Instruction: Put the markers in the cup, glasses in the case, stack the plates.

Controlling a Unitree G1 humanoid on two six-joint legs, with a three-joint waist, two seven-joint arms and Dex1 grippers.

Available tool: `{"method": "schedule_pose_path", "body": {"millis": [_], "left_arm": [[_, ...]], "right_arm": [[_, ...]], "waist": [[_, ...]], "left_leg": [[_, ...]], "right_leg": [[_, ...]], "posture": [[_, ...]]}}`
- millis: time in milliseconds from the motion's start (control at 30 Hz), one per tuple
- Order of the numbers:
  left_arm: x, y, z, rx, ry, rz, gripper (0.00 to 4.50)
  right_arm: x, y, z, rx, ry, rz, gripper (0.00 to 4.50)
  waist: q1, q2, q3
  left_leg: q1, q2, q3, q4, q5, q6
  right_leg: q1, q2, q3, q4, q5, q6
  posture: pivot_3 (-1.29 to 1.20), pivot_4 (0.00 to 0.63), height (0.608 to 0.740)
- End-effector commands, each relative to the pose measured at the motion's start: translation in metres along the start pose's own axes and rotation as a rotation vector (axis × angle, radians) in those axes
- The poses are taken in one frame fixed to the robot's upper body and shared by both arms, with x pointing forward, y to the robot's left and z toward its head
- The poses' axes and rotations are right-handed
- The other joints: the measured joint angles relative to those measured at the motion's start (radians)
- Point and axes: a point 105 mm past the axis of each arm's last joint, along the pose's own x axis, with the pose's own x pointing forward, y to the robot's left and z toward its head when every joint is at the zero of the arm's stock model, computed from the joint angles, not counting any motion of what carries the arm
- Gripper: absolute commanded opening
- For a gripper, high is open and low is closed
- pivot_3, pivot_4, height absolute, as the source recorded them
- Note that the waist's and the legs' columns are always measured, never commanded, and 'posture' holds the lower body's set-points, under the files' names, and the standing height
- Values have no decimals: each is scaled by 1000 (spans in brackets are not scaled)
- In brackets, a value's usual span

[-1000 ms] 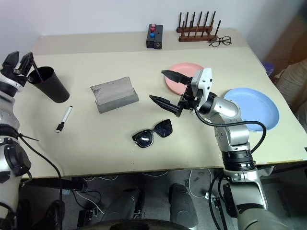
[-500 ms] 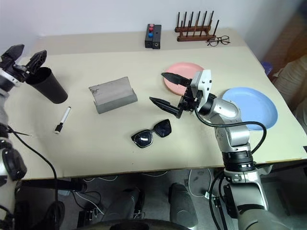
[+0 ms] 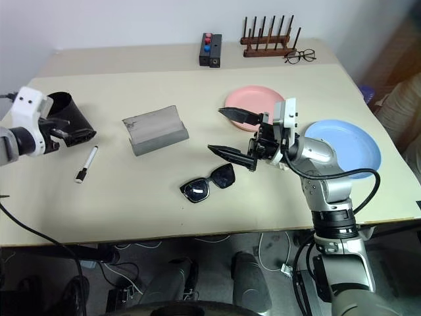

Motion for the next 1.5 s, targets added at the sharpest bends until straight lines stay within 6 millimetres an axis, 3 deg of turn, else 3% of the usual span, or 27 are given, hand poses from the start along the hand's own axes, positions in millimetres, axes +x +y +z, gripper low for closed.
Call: {"method": "schedule_pose_path", "body": {"millis": [33, 200, 400, 1000, 1100, 1333, 1500], "left_arm": [[4, 10, -3, -47, 28, 65, 4463], [20, 2, -23, -119, 139, 15, 4463], [25, -1, -30, -162, 237, 10, 4463], [42, -6, -31, -304, 306, 18, 4463], [43, -3, -32, -302, 310, 37, 3634], [42, -5, -41, -311, 355, 31, 103], [40, -6, -47, -309, 376, 22, 103]], "right_arm": [[2, 5, 7, -54, -9, 13, 4500], [2, 6, 4, -67, 6, -1, 4500], [0, 5, 2, -72, 10, -20, 4500], [-1, 4, -2, -84, 28, -39, 4500], [-2, 4, -2, -84, 31, -44, 4500], [-3, 3, -3, -86, 38, -56, 4500], [-3, 3, -3, -87, 40, -58, 4500]], "waist": [[3, 0, 0], [0, 0, 0], [0, 0, 0], [-2, 0, 0], [-1, 0, 0], [-1, 0, 0], [-1, 0, 0]], "left_leg": [[0, 0, 0, 0, 0, 0], [0, 0, 0, 0, 3, -5], [0, 0, 0, 0, 3, -5], [-1, 0, 0, 0, 3, -6], [-1, 0, 0, 0, 4, -6], [-1, -1, 0, 0, 4, -6], [0, -1, 0, 0, 4, -6]], "right_leg": [[0, 0, 0, 0, 0, 0], [0, 0, 0, 0, 0, 0], [0, 0, 0, 0, 0, 0], [-1, 0, 0, 0, 0, 0], [-1, 0, 0, 0, 0, 0], [-1, 0, 0, 0, 0, 0], [0, 0, 0, 0, 0, 0]], "posture": [[0, 150, 740], [0, 150, 740], [0, 150, 740], [0, 150, 740], [0, 150, 740], [0, 150, 740], [0, 150, 740]]}}
